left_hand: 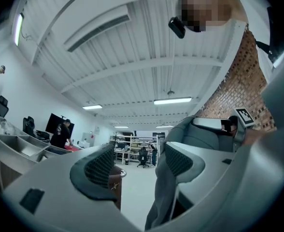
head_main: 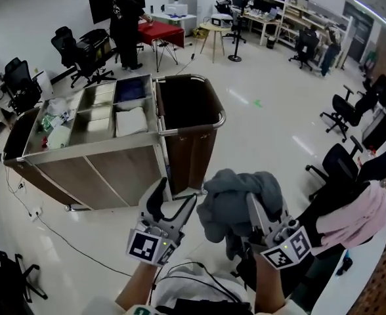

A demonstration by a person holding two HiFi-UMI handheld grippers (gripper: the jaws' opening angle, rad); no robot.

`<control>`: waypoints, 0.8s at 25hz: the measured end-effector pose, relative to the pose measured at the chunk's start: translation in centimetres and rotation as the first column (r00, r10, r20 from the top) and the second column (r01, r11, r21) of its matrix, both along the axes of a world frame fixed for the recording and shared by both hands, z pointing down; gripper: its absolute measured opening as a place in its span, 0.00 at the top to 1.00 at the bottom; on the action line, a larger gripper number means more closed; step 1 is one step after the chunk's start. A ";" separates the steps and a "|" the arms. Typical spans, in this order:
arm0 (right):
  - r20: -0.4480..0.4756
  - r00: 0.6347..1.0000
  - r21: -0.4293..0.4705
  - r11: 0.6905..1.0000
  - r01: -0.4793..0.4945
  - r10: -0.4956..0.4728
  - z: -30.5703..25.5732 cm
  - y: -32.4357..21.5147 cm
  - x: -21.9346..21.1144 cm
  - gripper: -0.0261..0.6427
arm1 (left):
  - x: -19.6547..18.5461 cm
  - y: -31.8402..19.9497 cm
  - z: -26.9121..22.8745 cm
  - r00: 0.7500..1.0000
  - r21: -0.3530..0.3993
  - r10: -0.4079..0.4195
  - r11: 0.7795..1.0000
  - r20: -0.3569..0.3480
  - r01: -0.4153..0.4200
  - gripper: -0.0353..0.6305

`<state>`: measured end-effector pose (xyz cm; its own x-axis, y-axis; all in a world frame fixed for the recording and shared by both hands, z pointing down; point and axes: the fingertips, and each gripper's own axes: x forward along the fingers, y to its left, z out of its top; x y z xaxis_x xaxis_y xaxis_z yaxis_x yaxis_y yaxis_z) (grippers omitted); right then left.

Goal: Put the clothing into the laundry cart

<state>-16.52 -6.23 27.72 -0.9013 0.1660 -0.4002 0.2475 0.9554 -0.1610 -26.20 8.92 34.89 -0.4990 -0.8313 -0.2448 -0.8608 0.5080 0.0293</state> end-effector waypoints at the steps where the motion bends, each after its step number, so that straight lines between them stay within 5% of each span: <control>1: 0.006 1.000 0.006 1.000 0.010 -0.010 -0.2 0.3 -1.3 0.78 | -0.8 0.6 0.0 1.000 0.005 -0.010 1.000 -0.005 0.010 0.47; 13: 0.109 0.983 0.061 0.988 0.139 -0.145 -4.4 -0.7 -15.5 0.77 | -9.9 3.4 0.6 0.977 -0.008 -0.213 0.977 -0.011 0.213 0.47; 20: 0.028 0.967 0.031 0.967 0.252 -0.253 -1.0 -3.1 -28.5 0.77 | -17.8 1.2 -0.3 0.943 -0.013 -0.332 0.943 0.011 0.332 0.47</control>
<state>-45.05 -9.34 26.73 -0.8160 0.3975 -0.4198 0.4856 0.8653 -0.1244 -44.00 10.15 34.63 -0.7449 -0.6225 -0.2399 -0.6437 0.7652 0.0130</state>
